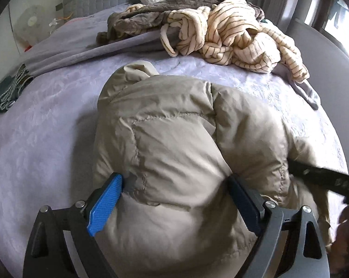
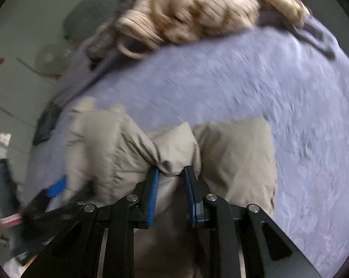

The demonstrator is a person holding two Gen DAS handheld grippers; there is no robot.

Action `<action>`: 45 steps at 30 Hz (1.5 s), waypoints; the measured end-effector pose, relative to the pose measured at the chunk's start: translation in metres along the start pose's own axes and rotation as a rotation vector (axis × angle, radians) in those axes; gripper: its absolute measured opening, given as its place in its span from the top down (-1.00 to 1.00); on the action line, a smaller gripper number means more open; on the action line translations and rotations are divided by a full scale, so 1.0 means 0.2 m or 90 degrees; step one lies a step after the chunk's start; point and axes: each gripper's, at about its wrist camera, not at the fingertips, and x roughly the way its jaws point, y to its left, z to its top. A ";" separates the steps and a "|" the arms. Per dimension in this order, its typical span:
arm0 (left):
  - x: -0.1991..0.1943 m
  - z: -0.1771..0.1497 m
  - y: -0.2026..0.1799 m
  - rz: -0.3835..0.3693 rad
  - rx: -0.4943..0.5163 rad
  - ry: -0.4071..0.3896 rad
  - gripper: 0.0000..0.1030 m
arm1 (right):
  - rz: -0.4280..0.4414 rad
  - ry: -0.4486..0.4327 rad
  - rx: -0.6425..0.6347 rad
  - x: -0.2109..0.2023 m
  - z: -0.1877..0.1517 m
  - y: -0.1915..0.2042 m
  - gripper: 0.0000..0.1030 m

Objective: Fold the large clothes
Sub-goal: 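Set the bundle down on the bed and open both tools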

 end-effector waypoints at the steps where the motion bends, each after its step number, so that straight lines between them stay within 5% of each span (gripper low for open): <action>1: 0.00 -0.01 -0.02 0.006 0.008 -0.007 -0.79 | 0.004 0.000 0.010 0.01 -0.02 -0.03 0.63; 8: 0.02 -0.08 -0.08 0.033 0.033 -0.030 -0.83 | -0.010 -0.027 -0.031 0.07 -0.15 -0.10 0.69; 22: -0.26 -0.15 0.04 0.035 0.013 0.040 -0.83 | -0.025 0.000 -0.038 -0.22 -0.20 0.01 0.60; 27: -0.40 -0.27 0.07 0.044 0.016 0.074 -0.83 | -0.025 0.034 -0.051 -0.36 -0.34 0.03 0.59; 31: -0.50 -0.38 0.07 0.046 0.024 0.096 -0.83 | -0.028 0.060 -0.027 -0.43 -0.45 0.01 0.34; 34: -0.53 -0.47 0.08 0.048 0.027 0.116 -0.83 | -0.039 0.077 -0.023 -0.47 -0.53 0.00 0.33; 40: -0.46 -0.65 0.13 0.042 0.010 0.191 -0.83 | -0.092 0.151 -0.027 -0.40 -0.72 -0.04 0.33; 45: -0.49 -0.72 0.16 0.047 0.001 0.211 -0.83 | -0.074 0.163 0.017 -0.37 -0.74 -0.11 0.33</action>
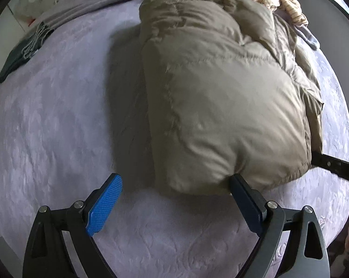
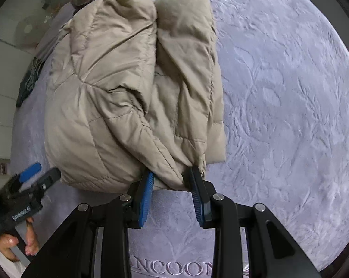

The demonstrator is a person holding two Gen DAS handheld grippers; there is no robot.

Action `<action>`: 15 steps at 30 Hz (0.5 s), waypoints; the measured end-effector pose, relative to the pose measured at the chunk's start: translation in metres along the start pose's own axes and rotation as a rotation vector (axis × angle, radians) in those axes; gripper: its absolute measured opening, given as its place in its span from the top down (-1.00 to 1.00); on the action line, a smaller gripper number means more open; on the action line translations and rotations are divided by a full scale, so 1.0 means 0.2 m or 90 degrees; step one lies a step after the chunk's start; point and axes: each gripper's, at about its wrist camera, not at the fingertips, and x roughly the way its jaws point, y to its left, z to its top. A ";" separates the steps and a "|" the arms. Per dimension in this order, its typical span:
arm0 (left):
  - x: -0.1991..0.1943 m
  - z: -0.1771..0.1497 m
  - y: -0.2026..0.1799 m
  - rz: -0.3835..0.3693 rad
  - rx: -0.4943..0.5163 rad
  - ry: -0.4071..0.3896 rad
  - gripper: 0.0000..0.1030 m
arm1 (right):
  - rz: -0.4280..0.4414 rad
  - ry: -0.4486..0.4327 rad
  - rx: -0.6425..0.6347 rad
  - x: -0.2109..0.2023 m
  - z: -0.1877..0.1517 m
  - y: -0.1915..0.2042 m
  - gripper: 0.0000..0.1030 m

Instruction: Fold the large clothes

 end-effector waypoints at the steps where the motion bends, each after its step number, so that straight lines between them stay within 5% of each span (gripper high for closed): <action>1: -0.01 -0.01 0.00 0.002 -0.003 0.001 -0.83 | 0.003 0.005 0.008 0.01 0.00 -0.01 0.33; 4: -0.09 -0.04 0.01 0.008 -0.003 -0.017 -0.83 | 0.014 0.014 0.052 0.00 0.02 -0.05 0.33; 15: -0.48 -0.07 -0.03 -0.008 -0.024 -0.098 -0.99 | -0.003 -0.057 -0.022 -0.41 -0.11 0.10 0.07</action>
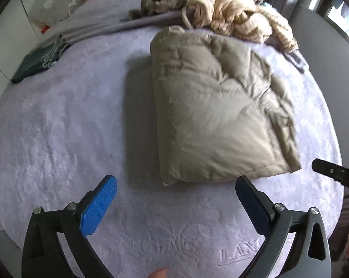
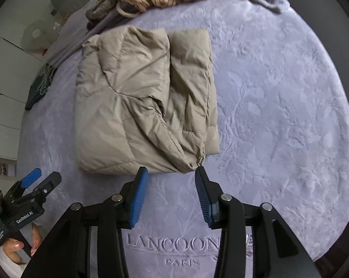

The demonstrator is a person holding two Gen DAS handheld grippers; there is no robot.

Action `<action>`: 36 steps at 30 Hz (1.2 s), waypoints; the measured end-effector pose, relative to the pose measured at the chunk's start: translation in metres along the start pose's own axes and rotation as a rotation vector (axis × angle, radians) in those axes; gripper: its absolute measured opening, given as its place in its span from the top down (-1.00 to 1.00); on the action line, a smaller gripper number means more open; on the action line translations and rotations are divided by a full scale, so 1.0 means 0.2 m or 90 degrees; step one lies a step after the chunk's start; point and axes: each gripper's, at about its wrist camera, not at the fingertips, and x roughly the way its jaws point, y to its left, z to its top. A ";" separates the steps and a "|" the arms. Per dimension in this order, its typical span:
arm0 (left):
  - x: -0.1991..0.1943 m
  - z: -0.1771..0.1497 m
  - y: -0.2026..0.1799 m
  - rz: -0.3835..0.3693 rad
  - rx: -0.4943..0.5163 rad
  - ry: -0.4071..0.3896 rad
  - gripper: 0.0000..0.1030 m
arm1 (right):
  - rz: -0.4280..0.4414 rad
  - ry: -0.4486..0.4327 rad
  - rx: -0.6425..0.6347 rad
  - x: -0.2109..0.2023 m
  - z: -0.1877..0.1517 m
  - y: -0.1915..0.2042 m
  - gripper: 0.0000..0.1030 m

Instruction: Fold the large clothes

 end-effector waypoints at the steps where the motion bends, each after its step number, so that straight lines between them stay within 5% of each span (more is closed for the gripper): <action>1: -0.04 0.01 0.00 -0.003 -0.005 -0.008 -0.99 | -0.002 -0.007 -0.001 -0.03 0.00 0.01 0.02; 7: -0.23 0.06 -0.02 0.017 -0.009 -0.050 -0.99 | -0.043 -0.079 -0.032 -0.24 0.00 0.09 -0.55; 11: -0.34 0.09 -0.01 0.038 -0.018 -0.085 -0.99 | -0.067 -0.137 -0.073 -0.35 0.02 0.17 -0.64; 14: -0.40 0.11 -0.01 0.049 -0.020 -0.098 -0.99 | -0.076 -0.169 -0.097 -0.42 0.02 0.23 -0.99; 36: -0.62 0.07 0.01 0.067 -0.033 -0.145 -0.99 | -0.090 -0.231 -0.099 -0.59 0.01 0.36 -0.99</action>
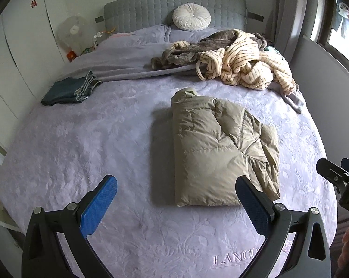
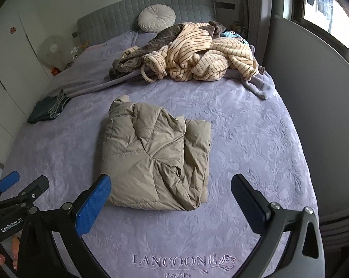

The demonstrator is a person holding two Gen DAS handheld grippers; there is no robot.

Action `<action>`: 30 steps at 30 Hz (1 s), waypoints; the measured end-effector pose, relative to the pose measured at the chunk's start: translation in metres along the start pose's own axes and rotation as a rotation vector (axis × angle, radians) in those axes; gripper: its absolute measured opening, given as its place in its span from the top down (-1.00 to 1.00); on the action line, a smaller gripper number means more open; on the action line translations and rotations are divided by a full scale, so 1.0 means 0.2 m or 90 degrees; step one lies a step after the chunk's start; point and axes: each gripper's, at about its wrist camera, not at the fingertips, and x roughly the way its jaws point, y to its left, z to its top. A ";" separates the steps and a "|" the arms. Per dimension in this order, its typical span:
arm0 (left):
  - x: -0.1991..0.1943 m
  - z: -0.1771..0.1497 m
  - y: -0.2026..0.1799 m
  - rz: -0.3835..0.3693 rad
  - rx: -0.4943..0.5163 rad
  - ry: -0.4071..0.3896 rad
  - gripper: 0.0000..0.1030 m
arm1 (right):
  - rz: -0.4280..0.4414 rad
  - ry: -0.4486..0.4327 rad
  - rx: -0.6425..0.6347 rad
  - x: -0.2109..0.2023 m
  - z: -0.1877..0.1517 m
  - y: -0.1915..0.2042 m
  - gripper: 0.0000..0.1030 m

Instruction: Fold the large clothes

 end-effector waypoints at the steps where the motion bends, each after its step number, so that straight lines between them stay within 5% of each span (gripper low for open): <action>1: -0.01 0.00 0.00 0.001 0.001 -0.001 -0.99 | -0.001 -0.001 0.001 0.00 0.00 0.00 -0.99; 30: -0.02 0.03 0.02 0.004 0.000 0.001 -0.99 | -0.001 0.000 0.000 0.00 -0.01 0.02 -0.99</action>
